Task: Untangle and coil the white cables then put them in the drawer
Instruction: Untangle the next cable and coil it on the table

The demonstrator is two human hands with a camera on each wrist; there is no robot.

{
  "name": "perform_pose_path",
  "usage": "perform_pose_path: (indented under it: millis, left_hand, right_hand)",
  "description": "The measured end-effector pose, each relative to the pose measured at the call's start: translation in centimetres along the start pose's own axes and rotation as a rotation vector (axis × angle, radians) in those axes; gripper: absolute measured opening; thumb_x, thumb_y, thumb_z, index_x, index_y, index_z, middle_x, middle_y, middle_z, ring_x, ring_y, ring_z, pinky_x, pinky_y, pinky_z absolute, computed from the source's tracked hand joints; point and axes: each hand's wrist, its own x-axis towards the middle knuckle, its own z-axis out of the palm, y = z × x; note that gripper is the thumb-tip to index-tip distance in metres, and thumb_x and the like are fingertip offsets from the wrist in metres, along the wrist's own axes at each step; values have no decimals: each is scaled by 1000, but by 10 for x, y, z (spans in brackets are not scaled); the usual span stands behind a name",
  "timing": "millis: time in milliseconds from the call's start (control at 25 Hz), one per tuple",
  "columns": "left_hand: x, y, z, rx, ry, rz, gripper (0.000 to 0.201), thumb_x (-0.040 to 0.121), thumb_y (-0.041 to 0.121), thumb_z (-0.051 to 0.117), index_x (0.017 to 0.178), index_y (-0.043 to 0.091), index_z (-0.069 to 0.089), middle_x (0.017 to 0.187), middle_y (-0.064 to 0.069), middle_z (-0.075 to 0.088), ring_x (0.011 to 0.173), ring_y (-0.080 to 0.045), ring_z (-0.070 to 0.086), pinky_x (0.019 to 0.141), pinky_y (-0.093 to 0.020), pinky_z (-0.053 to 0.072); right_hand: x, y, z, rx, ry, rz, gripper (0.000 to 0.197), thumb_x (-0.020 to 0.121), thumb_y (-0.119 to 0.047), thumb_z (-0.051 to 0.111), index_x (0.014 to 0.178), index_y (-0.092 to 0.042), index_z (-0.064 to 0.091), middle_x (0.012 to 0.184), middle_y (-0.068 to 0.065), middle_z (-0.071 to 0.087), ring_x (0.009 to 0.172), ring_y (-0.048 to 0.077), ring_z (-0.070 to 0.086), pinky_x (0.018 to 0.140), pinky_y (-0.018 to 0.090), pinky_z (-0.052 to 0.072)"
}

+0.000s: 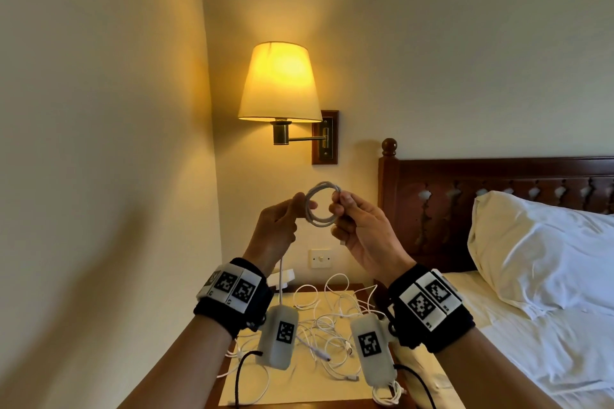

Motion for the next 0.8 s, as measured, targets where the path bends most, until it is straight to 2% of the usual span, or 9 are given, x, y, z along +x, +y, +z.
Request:
perform_pose_path:
  millis: [160, 240, 320, 360, 400, 480, 560, 680, 800]
  left_hand:
    - [8, -41, -21, 156, -1, 191, 26, 100, 22, 46, 84, 21, 67, 68, 2, 52, 61, -11, 42, 55, -24, 34]
    - [8, -64, -37, 350, 63, 259, 25, 100, 18, 47, 83, 23, 64, 71, 3, 55, 60, -4, 45, 58, -18, 37]
    - [6, -82, -51, 498, 162, 258, 23, 99, 11, 48, 82, 20, 62, 77, 2, 61, 66, 0, 52, 63, -8, 38]
    - [4, -87, -54, 559, 145, 221, 24, 98, 9, 49, 80, 19, 62, 79, 0, 65, 67, 0, 53, 63, -7, 38]
    - [0, -84, -52, 626, 42, 183, 25, 98, 10, 50, 77, 20, 62, 79, -1, 67, 64, -2, 54, 59, -7, 38]
    - [-10, -62, -39, 715, -294, 192, 24, 96, 17, 54, 75, 20, 64, 68, 10, 63, 55, -2, 53, 54, -10, 36]
    - [-17, -22, -23, 602, -437, 280, 18, 95, 23, 56, 80, 21, 65, 62, 14, 56, 55, -3, 51, 53, -12, 36]
    - [-9, 22, -11, 401, -287, 457, 18, 95, 22, 57, 79, 19, 66, 70, 12, 63, 61, -11, 54, 56, -23, 42]
    - [8, 29, -7, 388, -122, 521, 22, 95, 24, 57, 80, 12, 68, 78, 3, 68, 73, -12, 61, 65, -15, 44]
  right_hand:
    - [-1, -13, -7, 49, 74, 25, 29, 104, -25, 37, 91, -12, 60, 67, -4, 49, 53, 8, 34, 54, 22, 34]
    - [-3, -23, -13, 87, 118, 13, 31, 105, -25, 35, 90, -13, 59, 65, -4, 48, 51, 6, 36, 53, 21, 36]
    - [-4, -33, -18, 74, 158, 0, 32, 105, -25, 35, 89, -12, 60, 64, -5, 47, 49, 6, 38, 52, 20, 36]
    - [-3, -34, -20, 18, 170, 0, 32, 105, -25, 36, 89, -12, 61, 64, -4, 48, 48, 5, 38, 53, 21, 35]
    - [-2, -32, -21, -73, 171, -4, 32, 105, -25, 37, 89, -12, 62, 65, -4, 49, 49, 5, 39, 53, 21, 34]
    - [2, -27, -21, -333, 163, -42, 31, 104, -25, 41, 88, -10, 64, 66, -2, 52, 51, 5, 39, 54, 21, 33]
    - [5, -22, -19, -599, 147, -83, 30, 103, -24, 45, 87, -8, 65, 67, -2, 57, 51, 3, 42, 56, 22, 36]
    - [3, -22, -17, -733, 82, -72, 30, 103, -22, 45, 88, -7, 67, 61, -11, 61, 49, -1, 45, 58, 20, 38]
    - [0, -23, -15, -615, -3, -10, 30, 102, -22, 45, 94, -5, 68, 66, -4, 63, 51, 4, 41, 54, 19, 37]
